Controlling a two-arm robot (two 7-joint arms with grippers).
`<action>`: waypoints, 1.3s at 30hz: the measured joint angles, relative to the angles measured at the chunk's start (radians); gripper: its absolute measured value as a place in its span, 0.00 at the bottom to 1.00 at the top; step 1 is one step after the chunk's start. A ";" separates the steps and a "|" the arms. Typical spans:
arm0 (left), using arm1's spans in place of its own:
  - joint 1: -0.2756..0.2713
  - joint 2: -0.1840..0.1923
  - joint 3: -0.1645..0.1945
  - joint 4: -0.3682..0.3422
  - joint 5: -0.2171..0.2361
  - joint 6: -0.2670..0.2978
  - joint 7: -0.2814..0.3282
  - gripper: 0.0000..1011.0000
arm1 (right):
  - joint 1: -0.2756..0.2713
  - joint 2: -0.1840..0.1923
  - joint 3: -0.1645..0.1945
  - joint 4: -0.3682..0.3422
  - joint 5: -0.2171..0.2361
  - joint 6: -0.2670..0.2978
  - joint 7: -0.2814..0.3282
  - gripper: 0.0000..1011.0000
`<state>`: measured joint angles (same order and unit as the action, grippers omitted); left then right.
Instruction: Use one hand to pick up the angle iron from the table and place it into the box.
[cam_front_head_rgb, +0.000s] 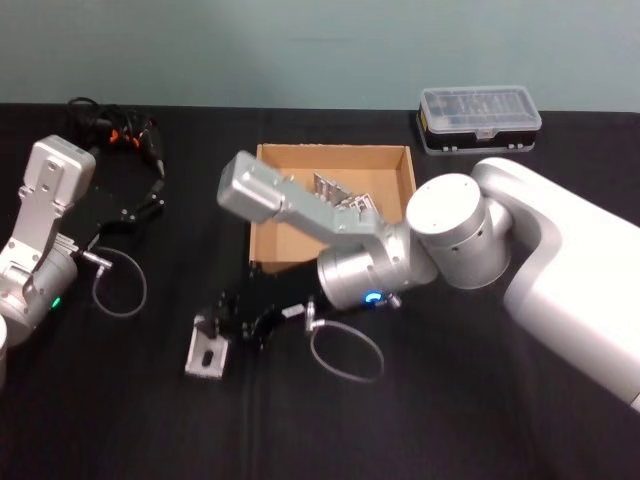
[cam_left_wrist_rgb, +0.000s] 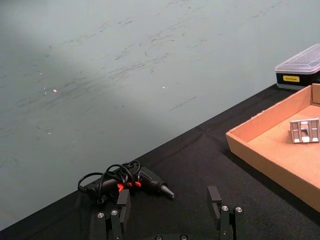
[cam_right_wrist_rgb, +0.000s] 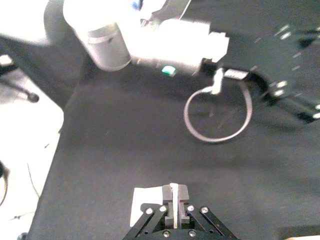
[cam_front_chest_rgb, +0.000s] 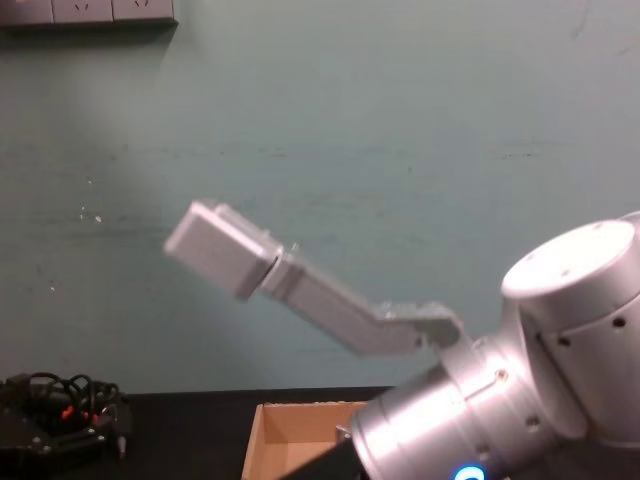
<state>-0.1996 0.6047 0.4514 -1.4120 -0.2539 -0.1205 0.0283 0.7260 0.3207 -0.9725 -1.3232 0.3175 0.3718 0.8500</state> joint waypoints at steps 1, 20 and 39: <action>0.000 0.000 0.000 0.000 0.000 0.000 0.000 0.99 | -0.001 0.002 0.008 -0.004 0.006 0.001 -0.005 0.07; 0.000 0.000 0.000 0.000 0.000 0.000 0.000 0.99 | 0.012 0.033 0.210 -0.005 0.132 0.010 -0.187 0.07; 0.000 0.000 0.000 0.000 0.000 0.000 0.000 0.99 | 0.044 0.051 0.219 0.137 0.042 0.051 -0.250 0.07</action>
<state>-0.1995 0.6047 0.4514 -1.4119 -0.2539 -0.1205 0.0283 0.7696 0.3720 -0.7535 -1.1862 0.3592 0.4227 0.6001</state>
